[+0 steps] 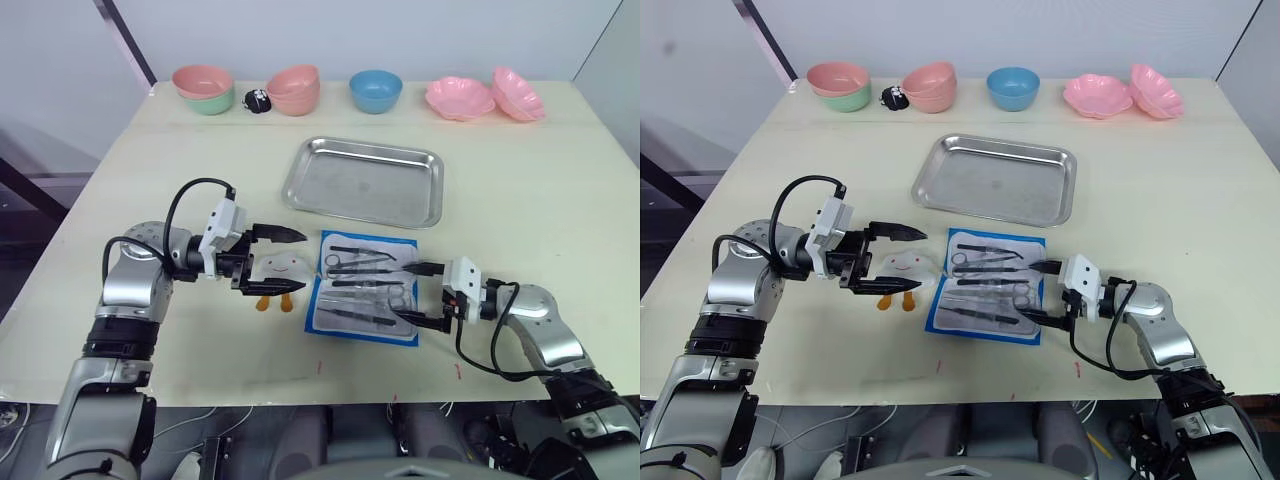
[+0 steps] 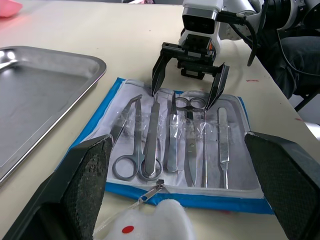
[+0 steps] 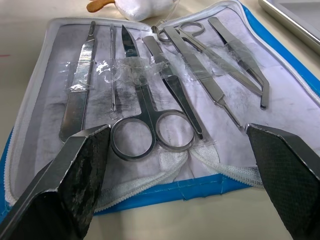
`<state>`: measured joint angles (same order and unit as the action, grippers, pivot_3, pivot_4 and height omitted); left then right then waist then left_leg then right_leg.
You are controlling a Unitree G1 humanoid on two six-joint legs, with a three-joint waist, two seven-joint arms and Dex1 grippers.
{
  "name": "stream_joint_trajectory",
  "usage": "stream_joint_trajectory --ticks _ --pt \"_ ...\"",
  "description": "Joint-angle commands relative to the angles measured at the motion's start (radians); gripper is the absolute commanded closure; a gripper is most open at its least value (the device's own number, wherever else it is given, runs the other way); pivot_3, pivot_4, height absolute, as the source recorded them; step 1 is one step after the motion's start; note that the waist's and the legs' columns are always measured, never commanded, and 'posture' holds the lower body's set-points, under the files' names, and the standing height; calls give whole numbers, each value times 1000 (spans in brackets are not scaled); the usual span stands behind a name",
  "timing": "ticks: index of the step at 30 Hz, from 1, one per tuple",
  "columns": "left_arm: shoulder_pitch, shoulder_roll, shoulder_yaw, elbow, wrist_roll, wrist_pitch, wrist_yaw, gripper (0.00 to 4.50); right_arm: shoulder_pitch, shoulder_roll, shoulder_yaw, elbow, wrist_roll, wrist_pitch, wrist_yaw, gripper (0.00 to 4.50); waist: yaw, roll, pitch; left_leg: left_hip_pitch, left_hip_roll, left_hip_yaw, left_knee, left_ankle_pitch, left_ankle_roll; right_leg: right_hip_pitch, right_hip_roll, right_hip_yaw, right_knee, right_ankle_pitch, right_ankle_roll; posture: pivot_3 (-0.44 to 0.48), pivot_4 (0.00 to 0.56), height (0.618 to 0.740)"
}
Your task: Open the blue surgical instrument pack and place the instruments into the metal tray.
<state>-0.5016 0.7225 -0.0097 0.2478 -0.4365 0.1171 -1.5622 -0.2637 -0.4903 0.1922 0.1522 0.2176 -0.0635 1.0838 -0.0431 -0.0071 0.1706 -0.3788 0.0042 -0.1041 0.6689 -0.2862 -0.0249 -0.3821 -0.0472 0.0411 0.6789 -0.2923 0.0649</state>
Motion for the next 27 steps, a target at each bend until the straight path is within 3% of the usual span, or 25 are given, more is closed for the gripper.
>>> stream_joint_trajectory --ticks 1,15,27 --pt "-16 -3 5 11 -10 -31 -37 43 11 -5 25 37 -40 41 -12 0 0 0 0 0 0 0 0 0 0 0 0 0 0 0 0 0 150 740" --pt "-97 -67 -41 146 54 -93 -21 43 34 6 29 -11 2 201 -18 0 1 -1 -1 2 0 -1 0 0 0 3 0 -1 0 0 0 0 150 740" --pt "-249 -196 -90 410 198 -208 95 43 40 4 39 -30 -9 222 -29 0 1 -2 -1 2 0 -1 1 0 0 3 1 -1 0 0 0 0 150 740"
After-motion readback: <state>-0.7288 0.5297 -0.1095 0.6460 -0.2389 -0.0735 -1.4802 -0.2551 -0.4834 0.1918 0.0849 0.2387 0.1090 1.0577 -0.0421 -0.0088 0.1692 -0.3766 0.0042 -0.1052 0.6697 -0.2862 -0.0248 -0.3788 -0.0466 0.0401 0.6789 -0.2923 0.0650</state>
